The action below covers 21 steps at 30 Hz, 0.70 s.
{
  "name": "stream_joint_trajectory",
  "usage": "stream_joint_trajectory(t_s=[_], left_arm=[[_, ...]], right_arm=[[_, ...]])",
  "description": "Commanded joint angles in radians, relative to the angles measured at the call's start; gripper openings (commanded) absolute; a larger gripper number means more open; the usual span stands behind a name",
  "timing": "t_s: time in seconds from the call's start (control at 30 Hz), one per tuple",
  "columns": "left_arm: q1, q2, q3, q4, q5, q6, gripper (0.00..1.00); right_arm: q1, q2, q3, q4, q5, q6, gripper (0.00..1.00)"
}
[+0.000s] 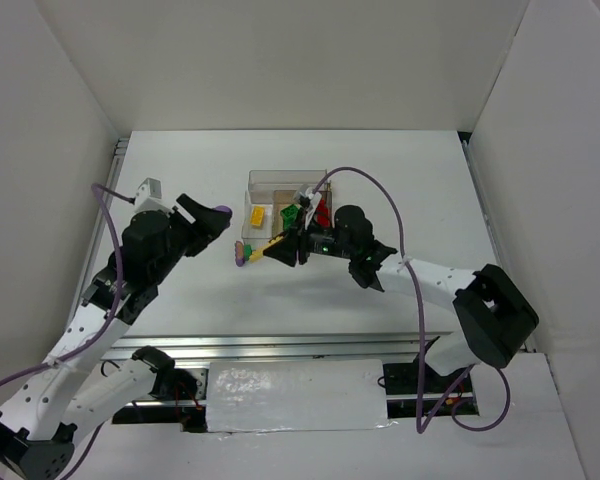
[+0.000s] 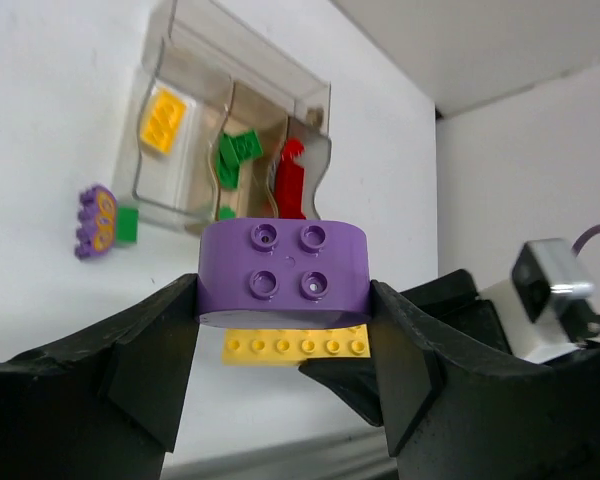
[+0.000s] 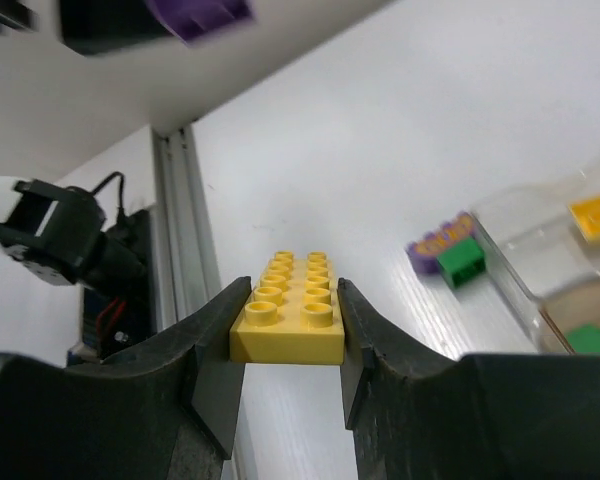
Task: Sort the legos into containers by color
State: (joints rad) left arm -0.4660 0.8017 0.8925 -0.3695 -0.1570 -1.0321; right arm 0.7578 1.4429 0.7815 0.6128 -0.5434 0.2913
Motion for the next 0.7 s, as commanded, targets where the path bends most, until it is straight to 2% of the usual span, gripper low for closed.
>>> stream_joint_trajectory(t_s=[0.0,0.1,0.17,0.27,0.3,0.33,0.43,0.57,0.67], left_arm=[[0.020,-0.019,0.042,0.060,-0.121,0.056,0.00],[0.023,-0.007,0.031,0.080,-0.095,0.053,0.00],[0.024,0.001,0.032,0.070,-0.104,0.053,0.00],[0.027,-0.010,0.054,0.028,-0.156,0.072,0.00],[0.026,-0.022,0.065,0.017,-0.167,0.078,0.00],[0.026,-0.027,0.071,0.008,-0.176,0.093,0.00],[0.027,-0.033,0.080,-0.008,-0.162,0.136,0.00],[0.032,-0.029,0.080,-0.031,-0.131,0.187,0.00],[0.036,-0.029,0.083,-0.039,-0.105,0.234,0.00]], right_arm=[[-0.038,-0.026,-0.008,-0.071,-0.041,0.008,0.00],[-0.041,-0.013,0.016,-0.073,-0.067,0.019,0.00],[-0.040,-0.009,0.028,-0.088,-0.015,0.016,0.00],[-0.037,0.013,0.077,-0.129,0.263,0.035,0.00],[-0.034,0.054,0.114,-0.218,0.346,0.040,0.00],[-0.032,0.086,0.219,-0.276,0.428,0.032,0.00],[-0.034,0.253,0.458,-0.505,0.525,0.011,0.00],[-0.035,0.439,0.680,-0.666,0.583,-0.011,0.00],[-0.035,0.543,0.798,-0.781,0.615,0.009,0.08]])
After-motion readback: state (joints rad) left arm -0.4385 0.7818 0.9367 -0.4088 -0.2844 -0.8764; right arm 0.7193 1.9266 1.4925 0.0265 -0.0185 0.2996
